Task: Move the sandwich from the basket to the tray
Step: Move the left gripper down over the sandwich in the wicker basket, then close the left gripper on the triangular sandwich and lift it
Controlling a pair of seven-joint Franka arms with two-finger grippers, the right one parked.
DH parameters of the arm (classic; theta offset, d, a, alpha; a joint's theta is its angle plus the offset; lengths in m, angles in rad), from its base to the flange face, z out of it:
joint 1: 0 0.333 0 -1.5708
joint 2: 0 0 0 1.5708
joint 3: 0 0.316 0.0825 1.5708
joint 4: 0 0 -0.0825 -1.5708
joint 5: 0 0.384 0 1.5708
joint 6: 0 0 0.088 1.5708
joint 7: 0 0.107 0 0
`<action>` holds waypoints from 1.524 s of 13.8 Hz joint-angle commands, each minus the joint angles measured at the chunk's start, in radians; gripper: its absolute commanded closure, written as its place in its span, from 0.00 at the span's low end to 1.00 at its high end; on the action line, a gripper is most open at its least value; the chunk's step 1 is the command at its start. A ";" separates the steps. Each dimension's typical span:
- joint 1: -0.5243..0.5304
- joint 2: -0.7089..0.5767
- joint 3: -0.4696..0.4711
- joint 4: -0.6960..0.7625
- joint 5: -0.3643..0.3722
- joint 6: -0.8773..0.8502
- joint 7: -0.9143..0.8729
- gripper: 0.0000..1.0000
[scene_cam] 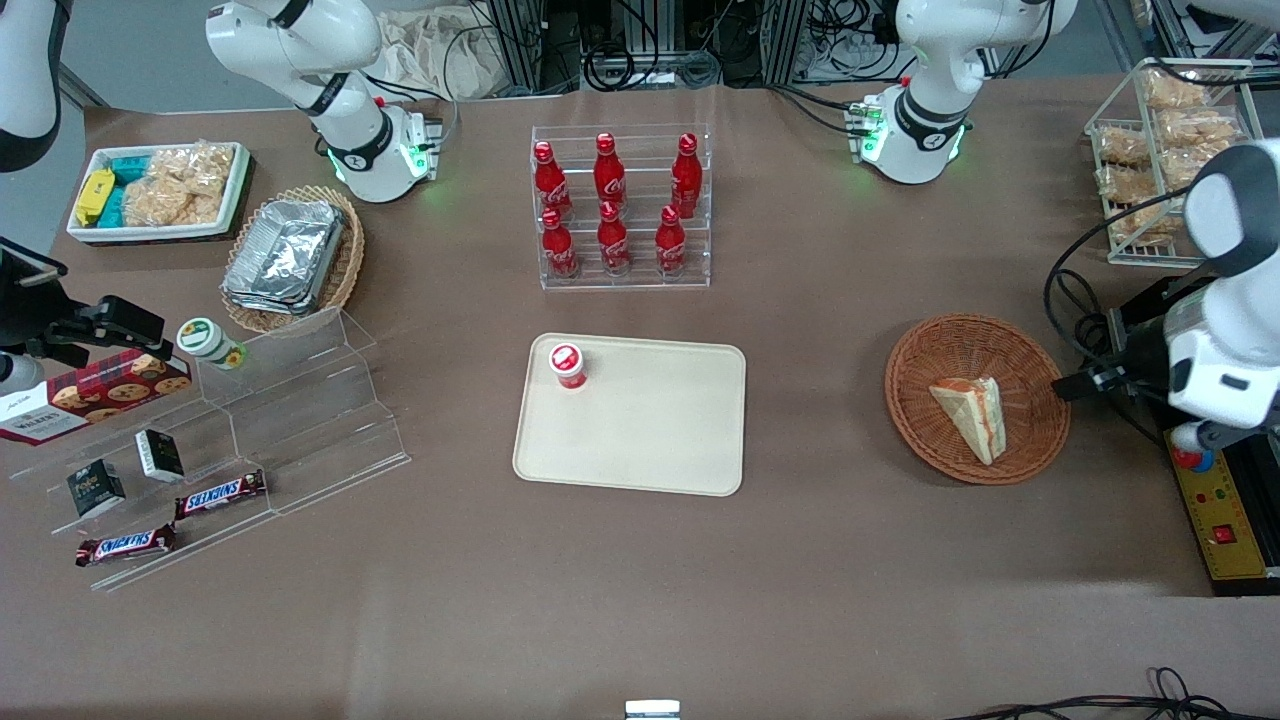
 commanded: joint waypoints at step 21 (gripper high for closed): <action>-0.003 0.180 -0.038 -0.292 -0.001 0.467 -0.142 0.28</action>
